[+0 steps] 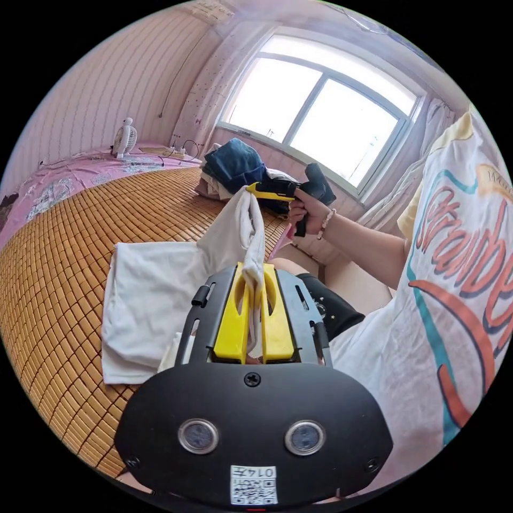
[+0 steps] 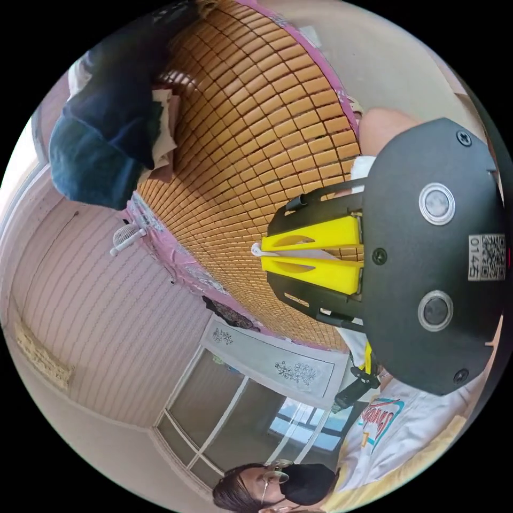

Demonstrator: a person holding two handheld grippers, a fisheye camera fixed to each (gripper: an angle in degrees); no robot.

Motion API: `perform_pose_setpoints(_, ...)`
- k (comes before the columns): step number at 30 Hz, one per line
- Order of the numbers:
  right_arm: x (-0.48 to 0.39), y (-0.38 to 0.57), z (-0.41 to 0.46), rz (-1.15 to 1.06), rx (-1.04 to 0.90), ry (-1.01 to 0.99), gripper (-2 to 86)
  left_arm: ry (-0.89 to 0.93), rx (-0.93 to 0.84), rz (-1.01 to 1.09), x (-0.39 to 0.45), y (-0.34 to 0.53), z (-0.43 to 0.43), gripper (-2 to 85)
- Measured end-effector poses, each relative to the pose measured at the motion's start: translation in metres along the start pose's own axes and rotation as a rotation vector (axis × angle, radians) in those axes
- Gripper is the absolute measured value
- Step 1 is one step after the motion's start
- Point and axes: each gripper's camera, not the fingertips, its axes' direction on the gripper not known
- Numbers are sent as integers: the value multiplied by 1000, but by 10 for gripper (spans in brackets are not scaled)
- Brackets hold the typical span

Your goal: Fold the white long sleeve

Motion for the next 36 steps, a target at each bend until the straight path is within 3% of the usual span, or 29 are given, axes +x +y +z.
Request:
perform_pose_setpoints(6,-89,-66,120,-209,-216,49,11,-194,10,-247,-67,22,-28,23)
perform_pose_setpoints(8,-107,-76,171,-229,-274,47,14,-217,-54,-426,-110,39,-22,50)
perform_pose_setpoints(11,-116,-81,255,-205,-394,196,23,-243,-133,-586,-153,60,-10,78)
perform_pose_setpoints(15,-124,-73,312,-256,-499,264,52,-384,-225,-592,-162,63,-11,82)
perform_pose_setpoints(21,-153,-79,337,-465,-481,408,113,-538,-355,-538,-153,50,-10,104)
perform_pose_setpoints(27,-171,-79,384,-563,-588,415,135,-479,-358,-562,-152,41,-9,132)
perform_pose_setpoints(36,-190,-77,396,-633,-583,357,72,-445,-376,-565,-146,38,-3,146)
